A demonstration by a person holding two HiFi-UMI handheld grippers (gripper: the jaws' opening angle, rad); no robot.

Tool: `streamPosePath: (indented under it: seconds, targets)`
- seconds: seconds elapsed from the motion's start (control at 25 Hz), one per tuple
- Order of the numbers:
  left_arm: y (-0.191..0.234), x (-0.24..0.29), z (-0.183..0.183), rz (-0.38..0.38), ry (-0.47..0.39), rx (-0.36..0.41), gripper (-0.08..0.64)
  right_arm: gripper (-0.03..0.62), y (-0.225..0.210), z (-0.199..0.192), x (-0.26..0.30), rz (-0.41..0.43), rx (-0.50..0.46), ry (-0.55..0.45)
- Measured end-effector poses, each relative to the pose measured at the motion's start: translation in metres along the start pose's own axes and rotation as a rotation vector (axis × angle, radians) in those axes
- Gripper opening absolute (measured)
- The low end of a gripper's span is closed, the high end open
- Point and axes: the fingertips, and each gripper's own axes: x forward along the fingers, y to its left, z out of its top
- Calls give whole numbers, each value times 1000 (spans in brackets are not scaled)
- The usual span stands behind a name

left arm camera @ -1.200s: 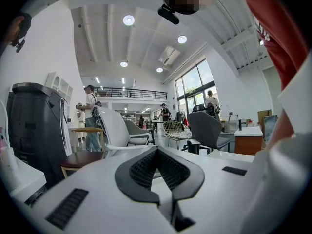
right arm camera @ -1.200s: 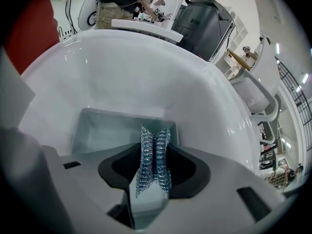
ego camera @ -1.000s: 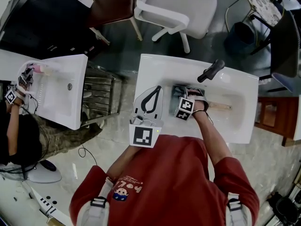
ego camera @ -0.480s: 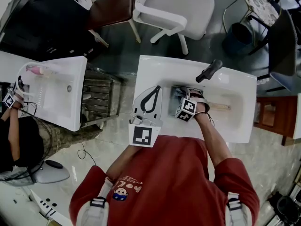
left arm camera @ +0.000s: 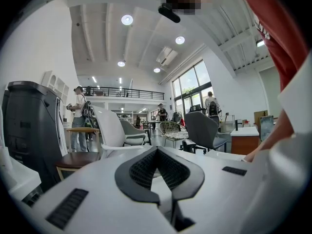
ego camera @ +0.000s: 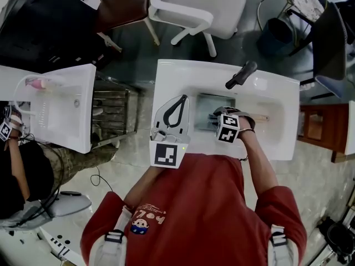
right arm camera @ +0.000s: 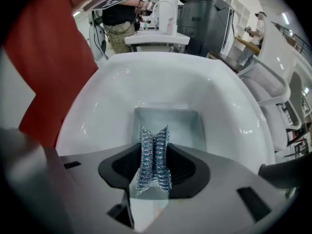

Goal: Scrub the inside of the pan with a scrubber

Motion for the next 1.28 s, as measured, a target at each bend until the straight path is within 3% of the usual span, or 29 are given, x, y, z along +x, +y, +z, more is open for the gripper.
streamPosePath:
  seconds: [0.28, 0.52, 0.76, 1.28]
  targets:
    - [-3, 0, -4, -2, 2, -4, 8, 171, 28, -10, 15, 161, 42, 16]
    - [-1, -2, -7, 7, 9, -8, 8, 169, 27, -12, 23, 222, 65, 5]
    - [0, -2, -8, 8, 13, -10, 8, 167, 31, -15, 31, 238, 61, 21]
    - [-5, 1, -8, -11, 10, 0, 8, 166, 28, -16, 33, 173, -2, 27]
